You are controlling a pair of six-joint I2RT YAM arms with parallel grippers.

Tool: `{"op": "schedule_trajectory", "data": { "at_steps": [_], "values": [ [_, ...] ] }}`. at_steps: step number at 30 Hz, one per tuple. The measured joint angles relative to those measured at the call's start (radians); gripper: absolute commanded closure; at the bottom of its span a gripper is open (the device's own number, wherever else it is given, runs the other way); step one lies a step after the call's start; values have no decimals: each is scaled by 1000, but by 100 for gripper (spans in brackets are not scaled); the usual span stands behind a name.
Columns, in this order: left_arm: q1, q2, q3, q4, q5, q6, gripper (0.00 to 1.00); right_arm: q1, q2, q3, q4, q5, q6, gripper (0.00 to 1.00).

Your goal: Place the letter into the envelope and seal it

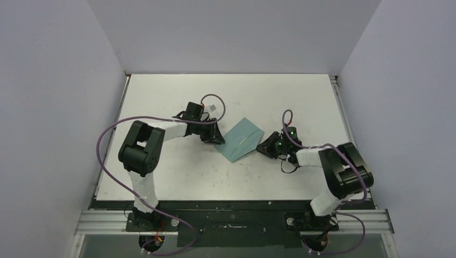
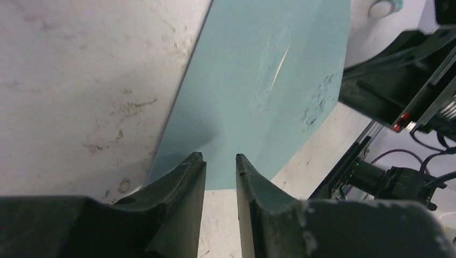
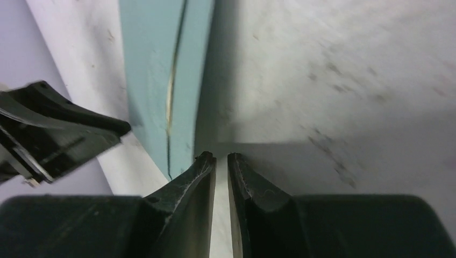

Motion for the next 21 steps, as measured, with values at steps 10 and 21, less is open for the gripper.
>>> {"op": "schedule_trajectory", "data": {
  "at_steps": [10,21],
  "values": [
    [-47,-8,-51,-29,-11,8,75,49,256,117,304,-71,60,83],
    [-57,4,-23,-76,-27,5,78,87,312,250,249,-70,23,74]
  ]
}}
